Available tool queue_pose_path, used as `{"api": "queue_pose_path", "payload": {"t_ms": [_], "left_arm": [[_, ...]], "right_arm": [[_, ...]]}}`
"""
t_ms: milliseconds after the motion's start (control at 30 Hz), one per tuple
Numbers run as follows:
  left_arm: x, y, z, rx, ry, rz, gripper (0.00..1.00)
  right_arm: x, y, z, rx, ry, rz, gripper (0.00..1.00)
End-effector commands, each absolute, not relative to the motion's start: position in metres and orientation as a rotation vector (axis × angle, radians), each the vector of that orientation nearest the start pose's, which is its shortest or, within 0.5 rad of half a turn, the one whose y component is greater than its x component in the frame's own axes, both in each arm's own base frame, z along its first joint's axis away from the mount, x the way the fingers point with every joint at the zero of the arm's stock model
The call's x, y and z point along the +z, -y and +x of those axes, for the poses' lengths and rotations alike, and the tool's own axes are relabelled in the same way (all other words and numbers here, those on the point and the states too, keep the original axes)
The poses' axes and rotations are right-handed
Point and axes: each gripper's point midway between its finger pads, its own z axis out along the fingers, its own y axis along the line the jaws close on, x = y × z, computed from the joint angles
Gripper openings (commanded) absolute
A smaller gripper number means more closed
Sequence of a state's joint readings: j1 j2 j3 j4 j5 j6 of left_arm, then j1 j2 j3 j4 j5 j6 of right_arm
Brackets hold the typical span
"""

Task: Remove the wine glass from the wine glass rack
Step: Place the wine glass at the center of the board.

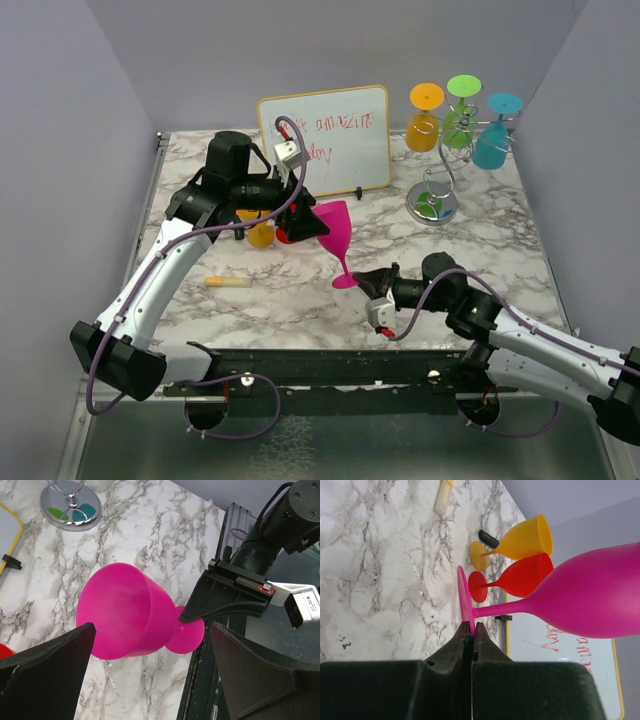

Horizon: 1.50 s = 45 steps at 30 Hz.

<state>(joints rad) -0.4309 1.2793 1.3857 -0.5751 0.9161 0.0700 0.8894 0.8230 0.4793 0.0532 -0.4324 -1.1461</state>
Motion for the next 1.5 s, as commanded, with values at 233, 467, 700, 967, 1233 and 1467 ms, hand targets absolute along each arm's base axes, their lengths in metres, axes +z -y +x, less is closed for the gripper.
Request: {"api": "queue_pose_path", "payload": {"t_ms": [233,467,700,967,1233,1467], "left_arm": [[0.324,0.257,0.251,-1.102,-1.828,1.039,0.99],[0.313,0.255,0.247,-1.114,-1.868,1.059,0.97],[0.313,0.258,0.242,-1.151,-1.859,1.086,0.74],[0.314,0.253,0.234,-1.143,-1.852,1.147,0.46],[0.328,0.255,0.225,-1.176,-1.782,1.188,0.23],[0.34,0.255,0.214,-1.204,-1.721,1.215,0.0]], "right_arm": [[0.213,-0.287,0.174,0.129,-0.501,-1.723,0.0],[0.214,-0.285,0.178,0.091,-0.499,-1.73,0.0],[0.219,-0.288,0.183,0.072,-0.495,-1.733,0.0],[0.218,-0.293,0.185,0.087,-0.502,-1.752,0.0],[0.215,-0.294,0.185,0.098,-0.507,-1.77,0.01],[0.213,-0.294,0.186,0.091,-0.516,-1.773,0.07]]}}
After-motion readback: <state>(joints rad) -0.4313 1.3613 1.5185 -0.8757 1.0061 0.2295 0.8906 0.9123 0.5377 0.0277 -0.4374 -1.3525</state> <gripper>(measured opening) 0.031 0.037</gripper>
